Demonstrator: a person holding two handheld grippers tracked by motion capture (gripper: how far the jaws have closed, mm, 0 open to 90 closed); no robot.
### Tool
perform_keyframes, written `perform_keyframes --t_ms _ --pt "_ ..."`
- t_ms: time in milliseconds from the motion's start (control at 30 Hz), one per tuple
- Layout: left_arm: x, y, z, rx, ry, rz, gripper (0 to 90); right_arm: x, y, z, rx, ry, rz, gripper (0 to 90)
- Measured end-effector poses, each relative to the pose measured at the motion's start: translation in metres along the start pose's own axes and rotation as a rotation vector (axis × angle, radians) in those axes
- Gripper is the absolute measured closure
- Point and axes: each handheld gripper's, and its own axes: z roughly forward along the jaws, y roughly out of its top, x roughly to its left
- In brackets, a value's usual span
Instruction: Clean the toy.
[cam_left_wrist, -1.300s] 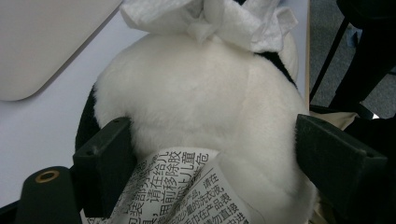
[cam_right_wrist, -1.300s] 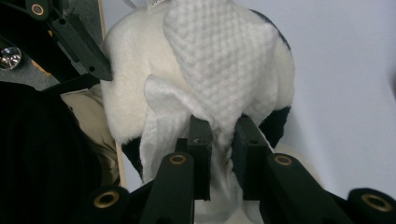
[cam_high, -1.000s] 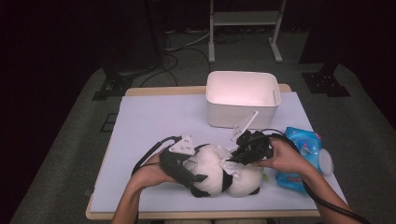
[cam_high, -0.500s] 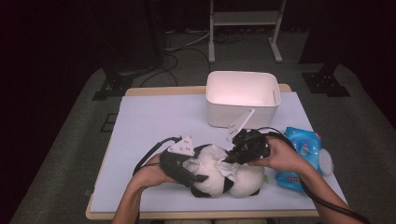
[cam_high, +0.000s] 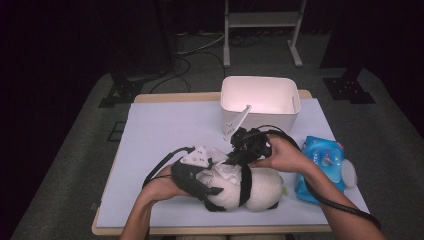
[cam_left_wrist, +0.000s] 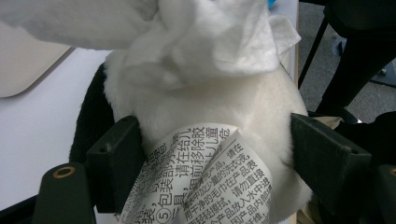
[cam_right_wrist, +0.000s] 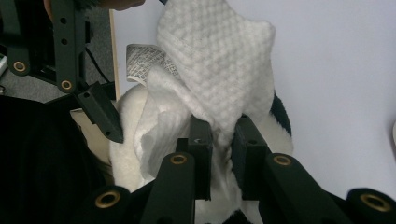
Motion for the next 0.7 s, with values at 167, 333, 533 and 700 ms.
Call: perform_keyframes --t_ms 167,333,533,700 --pt "0.000 0.000 0.000 0.001 -0.002 0.008 20.9 -0.005 -0.004 -0.002 0.012 -0.008 0.020 79.0" --pt "0.000 0.000 0.000 0.008 -0.002 0.021 20.9 -0.010 -0.014 -0.006 0.028 -0.025 0.038 78.9" --pt "0.000 0.000 -0.001 0.010 -0.001 0.025 20.8 -0.014 -0.030 -0.009 0.062 -0.036 0.063 78.7" --pt "0.000 0.000 -0.001 0.012 0.000 0.024 20.8 -0.019 -0.044 -0.011 0.086 -0.047 0.089 78.6"
